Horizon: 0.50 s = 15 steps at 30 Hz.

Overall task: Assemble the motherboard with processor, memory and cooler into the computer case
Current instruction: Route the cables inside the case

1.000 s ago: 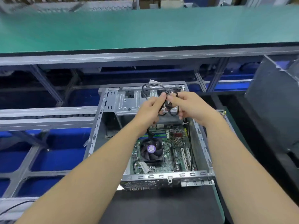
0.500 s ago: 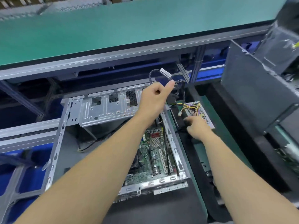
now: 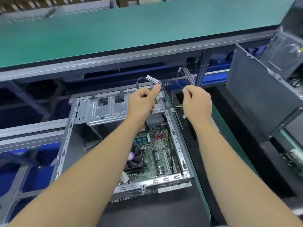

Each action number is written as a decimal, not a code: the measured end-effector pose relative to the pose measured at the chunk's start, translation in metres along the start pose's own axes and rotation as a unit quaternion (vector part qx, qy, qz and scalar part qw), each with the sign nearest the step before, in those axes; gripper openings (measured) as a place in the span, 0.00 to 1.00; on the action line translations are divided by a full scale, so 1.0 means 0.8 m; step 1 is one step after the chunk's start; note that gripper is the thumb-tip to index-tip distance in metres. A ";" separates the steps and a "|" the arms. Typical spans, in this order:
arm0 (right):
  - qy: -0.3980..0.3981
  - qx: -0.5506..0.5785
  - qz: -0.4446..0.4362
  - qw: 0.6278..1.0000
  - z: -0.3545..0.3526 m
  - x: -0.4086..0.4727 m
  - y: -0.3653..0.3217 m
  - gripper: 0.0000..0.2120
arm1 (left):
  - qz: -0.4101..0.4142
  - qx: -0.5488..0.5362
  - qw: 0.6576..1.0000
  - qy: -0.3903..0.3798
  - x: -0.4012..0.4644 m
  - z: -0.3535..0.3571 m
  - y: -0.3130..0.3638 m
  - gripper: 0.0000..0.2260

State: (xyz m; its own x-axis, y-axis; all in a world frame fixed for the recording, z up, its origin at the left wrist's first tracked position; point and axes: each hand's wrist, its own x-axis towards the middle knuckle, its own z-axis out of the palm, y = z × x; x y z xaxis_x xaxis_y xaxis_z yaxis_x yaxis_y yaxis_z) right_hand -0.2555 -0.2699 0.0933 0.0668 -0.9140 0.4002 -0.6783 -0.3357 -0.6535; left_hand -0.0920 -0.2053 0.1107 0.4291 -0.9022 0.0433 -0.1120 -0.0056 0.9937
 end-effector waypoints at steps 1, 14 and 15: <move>0.020 0.011 -0.046 0.999 -0.002 0.001 -0.023 0.12 | -0.002 0.008 1.000 -0.003 -0.003 -0.018 -0.004 0.21; -0.221 0.294 0.038 0.929 0.101 -0.094 -0.133 0.07 | -0.075 0.369 0.924 -0.062 -0.067 -0.216 -0.093 0.26; -0.239 0.283 0.054 0.927 0.104 -0.096 -0.127 0.06 | -0.091 0.433 0.894 -0.064 -0.068 -0.221 -0.096 0.24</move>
State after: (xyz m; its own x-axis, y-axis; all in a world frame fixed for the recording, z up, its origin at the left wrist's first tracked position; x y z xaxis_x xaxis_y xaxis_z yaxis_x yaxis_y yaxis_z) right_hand -0.1304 -0.1841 0.0754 0.4291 -0.9005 0.0711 -0.2158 -0.1786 -0.9600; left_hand 0.0521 -0.0797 0.0503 0.4109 -0.8941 -0.1780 -0.7273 -0.4392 0.5273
